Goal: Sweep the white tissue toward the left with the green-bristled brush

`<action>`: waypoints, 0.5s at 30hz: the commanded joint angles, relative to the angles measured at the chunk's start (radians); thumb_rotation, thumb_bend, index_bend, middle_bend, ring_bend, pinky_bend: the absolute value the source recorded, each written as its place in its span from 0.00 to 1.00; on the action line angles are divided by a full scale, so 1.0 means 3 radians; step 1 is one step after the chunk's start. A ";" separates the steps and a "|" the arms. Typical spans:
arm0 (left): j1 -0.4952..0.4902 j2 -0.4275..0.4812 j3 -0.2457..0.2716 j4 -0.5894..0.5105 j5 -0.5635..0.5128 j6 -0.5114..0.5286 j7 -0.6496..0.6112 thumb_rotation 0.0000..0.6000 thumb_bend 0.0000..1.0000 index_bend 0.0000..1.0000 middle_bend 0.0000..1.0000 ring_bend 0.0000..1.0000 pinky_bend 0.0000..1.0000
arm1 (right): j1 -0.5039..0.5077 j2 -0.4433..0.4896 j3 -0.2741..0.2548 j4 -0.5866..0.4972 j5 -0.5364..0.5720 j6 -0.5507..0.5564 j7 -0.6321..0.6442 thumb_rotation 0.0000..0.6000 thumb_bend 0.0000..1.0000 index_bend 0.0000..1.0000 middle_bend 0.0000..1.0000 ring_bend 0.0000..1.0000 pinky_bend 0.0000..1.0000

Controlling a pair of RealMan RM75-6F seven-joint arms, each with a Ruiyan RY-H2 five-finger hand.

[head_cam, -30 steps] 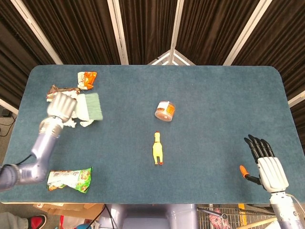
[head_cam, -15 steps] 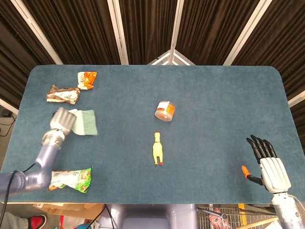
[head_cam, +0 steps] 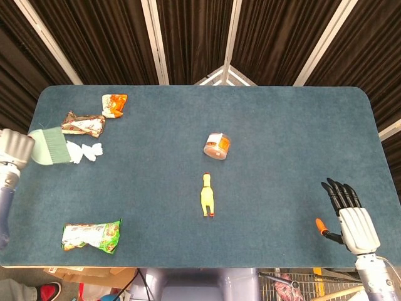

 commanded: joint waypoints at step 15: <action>0.0082 -0.0710 -0.0473 -0.0007 0.0178 0.0184 0.0002 1.00 0.79 0.75 0.91 1.00 1.00 | 0.0014 -0.0012 0.0004 0.0013 -0.0003 -0.0013 0.0002 1.00 0.34 0.00 0.00 0.00 0.00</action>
